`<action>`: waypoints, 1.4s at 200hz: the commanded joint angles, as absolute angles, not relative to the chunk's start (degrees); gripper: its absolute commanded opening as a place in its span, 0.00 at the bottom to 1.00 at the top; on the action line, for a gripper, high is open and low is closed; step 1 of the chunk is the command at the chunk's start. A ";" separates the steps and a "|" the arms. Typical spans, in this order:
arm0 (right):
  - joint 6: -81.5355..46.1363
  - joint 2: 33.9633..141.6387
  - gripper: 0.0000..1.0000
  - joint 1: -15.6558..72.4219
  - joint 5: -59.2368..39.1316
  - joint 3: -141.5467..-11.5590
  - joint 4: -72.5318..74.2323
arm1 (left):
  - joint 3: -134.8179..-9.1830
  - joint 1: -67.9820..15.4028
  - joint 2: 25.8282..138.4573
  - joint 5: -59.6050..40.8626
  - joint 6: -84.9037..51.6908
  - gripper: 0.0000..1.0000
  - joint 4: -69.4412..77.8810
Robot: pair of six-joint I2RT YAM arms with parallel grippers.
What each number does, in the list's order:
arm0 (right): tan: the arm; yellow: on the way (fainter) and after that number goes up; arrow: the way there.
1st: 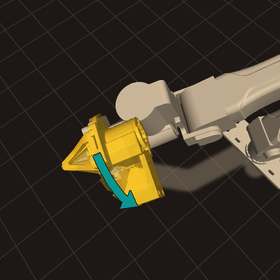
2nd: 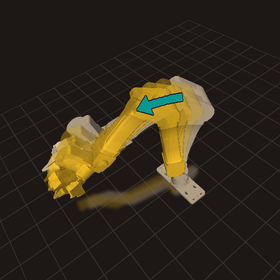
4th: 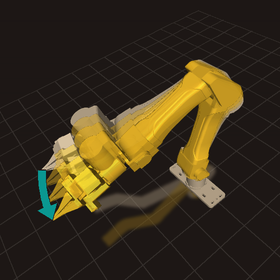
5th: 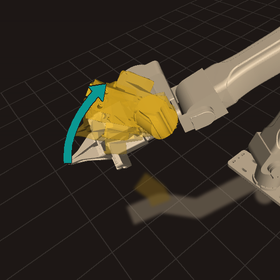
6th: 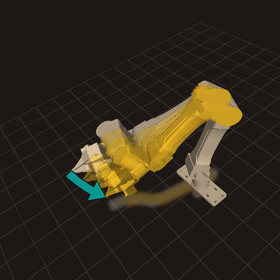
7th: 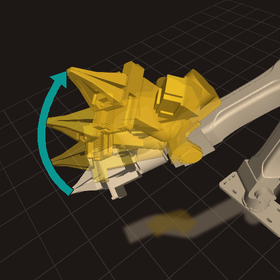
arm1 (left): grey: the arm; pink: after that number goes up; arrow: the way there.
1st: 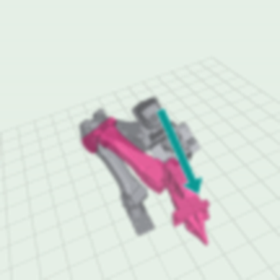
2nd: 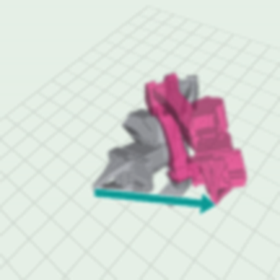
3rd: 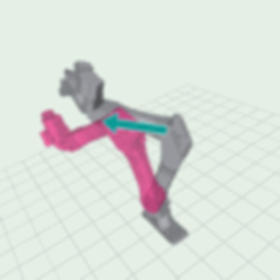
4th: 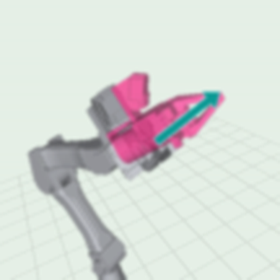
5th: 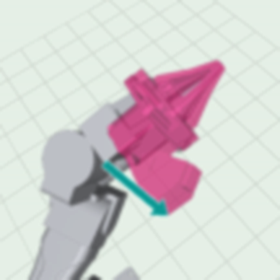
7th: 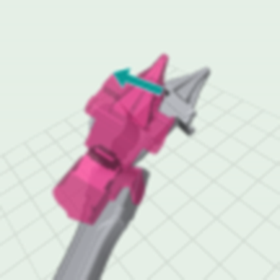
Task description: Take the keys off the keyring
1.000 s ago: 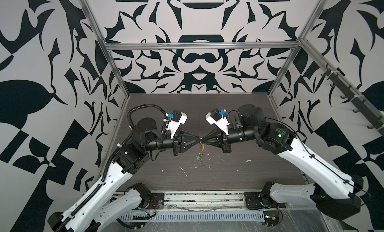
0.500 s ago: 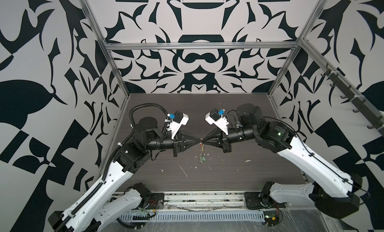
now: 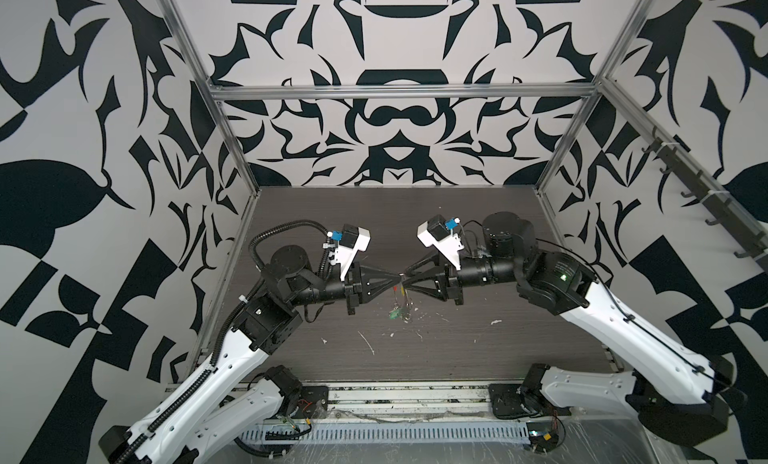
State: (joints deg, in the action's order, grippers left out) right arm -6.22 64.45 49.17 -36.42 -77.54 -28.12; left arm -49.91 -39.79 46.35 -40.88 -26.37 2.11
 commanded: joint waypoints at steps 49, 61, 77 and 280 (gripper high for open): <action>-6.90 57.92 0.41 49.31 -32.78 -69.35 -15.98 | -47.20 -39.91 43.97 -40.17 -29.26 0.00 12.33; -6.99 57.83 0.41 49.31 -32.87 -68.59 -15.35 | -46.79 -39.95 43.86 -40.01 -29.69 0.00 13.25; -7.33 58.09 0.40 49.35 -34.13 -68.03 -14.52 | -46.52 -39.91 43.61 -39.86 -30.01 0.00 14.31; -5.57 60.99 0.00 51.52 -32.93 -69.96 -14.28 | -41.32 -39.99 42.49 -33.93 -35.74 0.00 27.45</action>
State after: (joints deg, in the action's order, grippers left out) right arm -7.25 60.93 50.09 -34.50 -67.75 -15.57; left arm -41.76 -39.83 43.27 -35.53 -34.06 21.65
